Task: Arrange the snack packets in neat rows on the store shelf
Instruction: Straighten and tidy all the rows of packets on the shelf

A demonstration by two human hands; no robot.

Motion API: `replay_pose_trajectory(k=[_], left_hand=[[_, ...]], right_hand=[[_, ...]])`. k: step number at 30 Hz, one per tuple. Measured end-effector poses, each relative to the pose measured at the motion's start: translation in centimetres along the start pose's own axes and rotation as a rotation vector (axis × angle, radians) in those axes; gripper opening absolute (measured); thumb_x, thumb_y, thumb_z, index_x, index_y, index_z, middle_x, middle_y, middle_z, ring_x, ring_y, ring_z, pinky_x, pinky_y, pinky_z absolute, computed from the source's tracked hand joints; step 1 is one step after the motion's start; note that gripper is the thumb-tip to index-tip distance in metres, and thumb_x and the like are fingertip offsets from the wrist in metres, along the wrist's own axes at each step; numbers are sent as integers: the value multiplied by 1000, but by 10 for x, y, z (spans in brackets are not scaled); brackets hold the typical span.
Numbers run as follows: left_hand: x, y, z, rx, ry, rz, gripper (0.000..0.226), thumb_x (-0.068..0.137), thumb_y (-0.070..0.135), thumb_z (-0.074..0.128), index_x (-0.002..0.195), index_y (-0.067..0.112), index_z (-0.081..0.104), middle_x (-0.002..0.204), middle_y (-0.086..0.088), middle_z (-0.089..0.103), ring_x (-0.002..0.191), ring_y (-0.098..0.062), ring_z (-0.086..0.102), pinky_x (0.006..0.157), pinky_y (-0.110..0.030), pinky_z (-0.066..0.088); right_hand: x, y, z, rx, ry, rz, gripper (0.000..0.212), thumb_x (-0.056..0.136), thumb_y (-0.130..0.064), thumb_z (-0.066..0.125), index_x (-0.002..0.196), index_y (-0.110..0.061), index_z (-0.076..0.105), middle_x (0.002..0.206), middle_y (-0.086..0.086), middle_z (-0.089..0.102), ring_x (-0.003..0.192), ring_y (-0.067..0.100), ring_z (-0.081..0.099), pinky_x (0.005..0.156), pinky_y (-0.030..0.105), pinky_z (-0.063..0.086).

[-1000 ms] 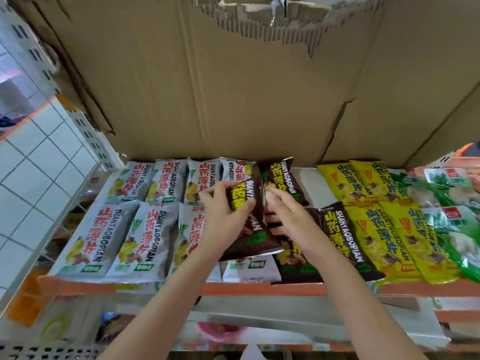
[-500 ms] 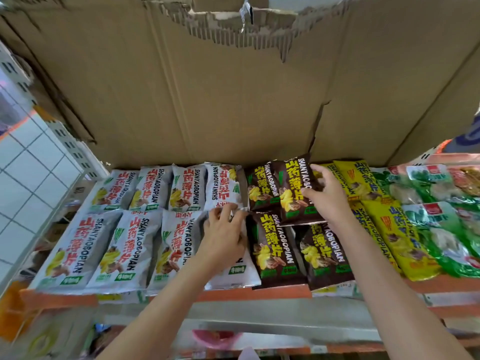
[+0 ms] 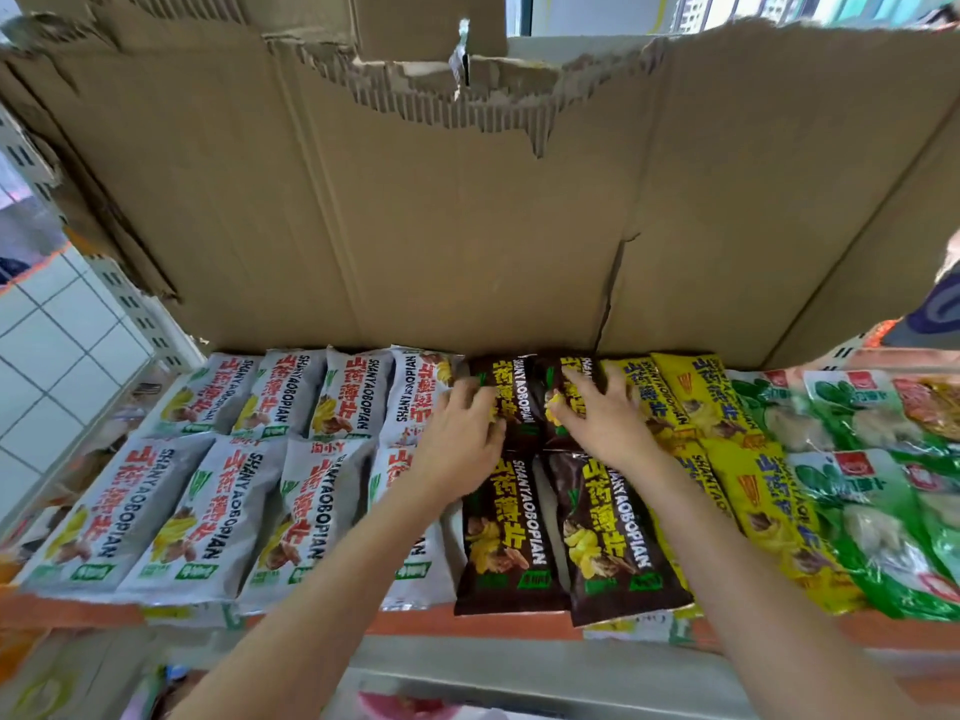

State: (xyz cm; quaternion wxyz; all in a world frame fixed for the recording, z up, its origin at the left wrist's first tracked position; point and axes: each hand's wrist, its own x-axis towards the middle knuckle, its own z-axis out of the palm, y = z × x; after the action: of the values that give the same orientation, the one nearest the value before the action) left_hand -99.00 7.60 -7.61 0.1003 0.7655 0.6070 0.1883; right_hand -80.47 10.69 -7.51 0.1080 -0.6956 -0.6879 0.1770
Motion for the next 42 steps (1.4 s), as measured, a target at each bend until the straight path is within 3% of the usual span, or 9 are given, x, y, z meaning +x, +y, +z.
replay_pose_trajectory(k=[4,8,15,25,31,33,36,39,42], left_hand=[[40,5,22,37,-162,-83,53,99,35,34,148,24,16,156,-9,-8,143,-34,-6,115,-48,12],[54,2,34,225,-315,-35,60,98,51,19,149,29,-5,154,0,-23,142,-19,-21,116,-41,-5],[52,-5,27,420,-437,-6,80,87,70,20,147,28,-13,155,-10,-19,143,-23,-15,117,-39,-6],[53,-9,23,463,-438,-16,82,87,70,14,148,23,-13,155,-13,-18,144,-26,-14,118,-40,-5],[-23,24,-1,109,-157,6,62,95,45,37,145,14,20,150,-11,15,139,-29,12,115,-39,14],[-60,31,2,115,-132,54,60,94,49,36,142,14,28,143,-9,25,134,-28,22,110,-40,24],[-88,32,17,195,-199,84,69,94,57,22,132,6,49,134,-17,48,126,-36,45,101,-46,38],[-88,24,25,240,-242,114,79,92,64,14,135,5,46,141,-20,42,134,-36,35,105,-47,23],[-82,20,21,224,-269,231,95,82,76,3,148,10,18,156,-15,5,144,-27,-6,111,-39,-6]], right_hand=[[-2,-4,9,-124,-177,-75,54,97,-52,26,147,-42,9,156,4,-15,142,34,-7,113,51,10],[5,-2,17,-205,-173,-71,57,98,-49,20,147,-38,-8,153,4,-27,141,28,-21,114,50,4],[11,-3,6,-209,-291,-59,58,100,-44,23,148,-33,-9,150,3,-33,140,26,-25,114,49,4],[-5,5,1,-172,-294,-153,58,100,-41,27,147,-35,-6,152,1,-29,142,18,-20,115,44,5],[-80,25,-8,-77,-73,-222,51,96,-40,41,144,-31,27,152,-2,6,139,20,5,113,38,16],[-99,28,-2,-128,-78,-191,56,93,-49,42,144,-32,25,147,1,11,135,22,10,111,36,18],[-109,23,14,-124,-80,-166,59,94,-52,34,147,-34,16,153,3,-1,139,25,0,113,39,17],[-114,17,31,-64,-24,-119,58,97,-50,27,148,-33,7,156,1,-14,142,22,-11,115,38,13],[-111,15,41,-102,48,-95,59,95,-55,16,149,-33,8,157,5,-10,144,22,-10,113,41,22]])
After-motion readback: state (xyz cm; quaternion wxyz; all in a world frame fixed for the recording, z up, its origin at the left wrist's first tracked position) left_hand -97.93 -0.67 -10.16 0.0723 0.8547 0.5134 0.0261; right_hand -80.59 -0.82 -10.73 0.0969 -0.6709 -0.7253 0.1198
